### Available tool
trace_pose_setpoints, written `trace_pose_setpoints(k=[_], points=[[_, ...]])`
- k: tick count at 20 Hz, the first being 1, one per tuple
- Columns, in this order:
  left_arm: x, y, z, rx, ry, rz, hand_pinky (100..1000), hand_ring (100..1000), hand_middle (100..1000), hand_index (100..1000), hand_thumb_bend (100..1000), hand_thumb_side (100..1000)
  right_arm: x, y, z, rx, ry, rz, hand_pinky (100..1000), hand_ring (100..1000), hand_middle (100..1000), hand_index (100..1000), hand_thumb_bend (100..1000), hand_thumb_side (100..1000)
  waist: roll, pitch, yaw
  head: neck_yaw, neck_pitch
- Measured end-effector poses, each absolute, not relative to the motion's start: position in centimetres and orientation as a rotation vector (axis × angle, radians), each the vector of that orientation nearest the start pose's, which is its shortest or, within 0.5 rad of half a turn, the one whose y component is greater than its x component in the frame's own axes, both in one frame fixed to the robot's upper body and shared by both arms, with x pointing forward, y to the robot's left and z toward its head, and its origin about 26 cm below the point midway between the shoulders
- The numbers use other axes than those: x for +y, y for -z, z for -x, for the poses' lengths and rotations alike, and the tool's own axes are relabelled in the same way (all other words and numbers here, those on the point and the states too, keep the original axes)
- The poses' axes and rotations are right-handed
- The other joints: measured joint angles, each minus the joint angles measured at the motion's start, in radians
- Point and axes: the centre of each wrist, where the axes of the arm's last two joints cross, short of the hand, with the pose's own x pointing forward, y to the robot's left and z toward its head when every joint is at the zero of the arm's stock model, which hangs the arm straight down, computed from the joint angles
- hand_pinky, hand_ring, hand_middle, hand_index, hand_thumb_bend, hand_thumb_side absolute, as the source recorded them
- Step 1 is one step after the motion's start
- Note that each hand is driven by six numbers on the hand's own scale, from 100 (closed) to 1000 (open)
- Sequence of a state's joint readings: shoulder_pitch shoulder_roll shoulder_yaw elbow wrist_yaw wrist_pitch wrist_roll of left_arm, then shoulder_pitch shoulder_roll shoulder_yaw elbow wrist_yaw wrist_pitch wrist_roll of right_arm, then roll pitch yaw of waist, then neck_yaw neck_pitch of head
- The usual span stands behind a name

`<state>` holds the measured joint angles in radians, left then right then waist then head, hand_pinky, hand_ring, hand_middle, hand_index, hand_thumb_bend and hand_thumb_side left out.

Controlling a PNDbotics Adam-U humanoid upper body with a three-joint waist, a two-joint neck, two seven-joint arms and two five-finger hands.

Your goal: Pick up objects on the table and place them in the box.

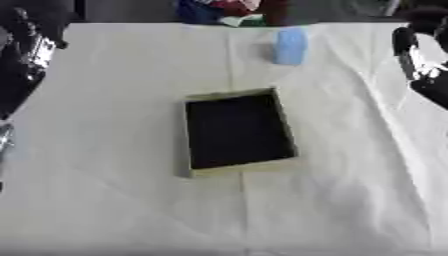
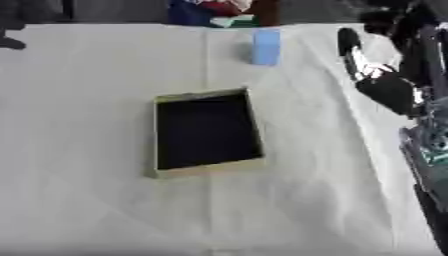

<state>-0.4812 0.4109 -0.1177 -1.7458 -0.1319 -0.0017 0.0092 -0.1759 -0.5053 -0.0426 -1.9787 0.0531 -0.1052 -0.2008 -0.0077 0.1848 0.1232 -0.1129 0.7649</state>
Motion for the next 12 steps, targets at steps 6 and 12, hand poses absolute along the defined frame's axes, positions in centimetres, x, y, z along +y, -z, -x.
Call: trace_pose_setpoints(k=[6,12], points=[[24.46,-19.71,-35.25,-2.17,0.604,-0.31,691,790,823,882,292,801,-30.98,-18.52,-28.7,-2.276,-0.338,0.5,762,746,764,889,324,379,-0.001,0.0,0.0,-0.001,0.0],[24.46,-19.71,-35.25,-2.171,0.602,-0.311,691,790,823,881,294,800,-30.98,-18.52,-28.7,-2.277,-0.342,0.498,764,750,768,893,325,377,-0.007,-0.001,-0.001,-0.001,0.0]])
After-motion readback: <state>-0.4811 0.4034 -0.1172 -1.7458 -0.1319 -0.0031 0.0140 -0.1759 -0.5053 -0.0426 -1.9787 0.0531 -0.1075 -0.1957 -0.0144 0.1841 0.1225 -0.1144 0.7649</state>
